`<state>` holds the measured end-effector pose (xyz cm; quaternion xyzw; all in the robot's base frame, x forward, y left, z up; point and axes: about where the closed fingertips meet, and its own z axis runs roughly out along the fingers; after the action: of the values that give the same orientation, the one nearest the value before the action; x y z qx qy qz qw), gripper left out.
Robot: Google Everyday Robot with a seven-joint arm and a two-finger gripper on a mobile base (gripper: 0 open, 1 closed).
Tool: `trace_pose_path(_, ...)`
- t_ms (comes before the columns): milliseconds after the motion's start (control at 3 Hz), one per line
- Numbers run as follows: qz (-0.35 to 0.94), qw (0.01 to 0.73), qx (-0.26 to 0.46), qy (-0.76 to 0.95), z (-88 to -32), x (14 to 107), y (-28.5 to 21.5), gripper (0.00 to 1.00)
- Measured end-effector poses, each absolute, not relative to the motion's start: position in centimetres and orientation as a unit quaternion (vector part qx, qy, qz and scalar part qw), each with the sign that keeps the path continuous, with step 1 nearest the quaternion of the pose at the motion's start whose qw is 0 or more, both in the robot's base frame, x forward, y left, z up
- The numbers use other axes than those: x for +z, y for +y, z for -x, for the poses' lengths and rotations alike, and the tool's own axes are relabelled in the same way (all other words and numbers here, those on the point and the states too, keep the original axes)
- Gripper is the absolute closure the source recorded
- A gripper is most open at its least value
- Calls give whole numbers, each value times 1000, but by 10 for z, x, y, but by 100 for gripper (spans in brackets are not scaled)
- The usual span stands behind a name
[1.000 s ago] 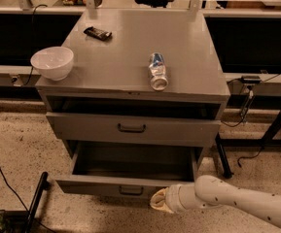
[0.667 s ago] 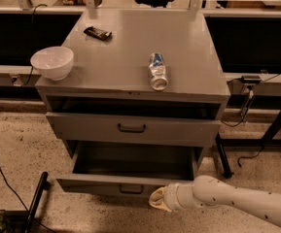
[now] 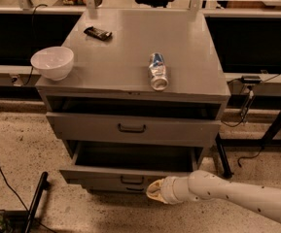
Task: Close middle drawer
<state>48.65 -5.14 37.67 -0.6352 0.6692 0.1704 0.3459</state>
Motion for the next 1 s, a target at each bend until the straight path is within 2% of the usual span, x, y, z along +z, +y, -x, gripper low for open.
trace_pose_path(333, 635, 364, 160, 663, -516, 377, -48, 100)
trace_pose_path(667, 635, 364, 160, 663, -515, 377, -48, 100)
trace_pose_path(1000, 632, 382, 142, 659, -555, 379, -47, 100)
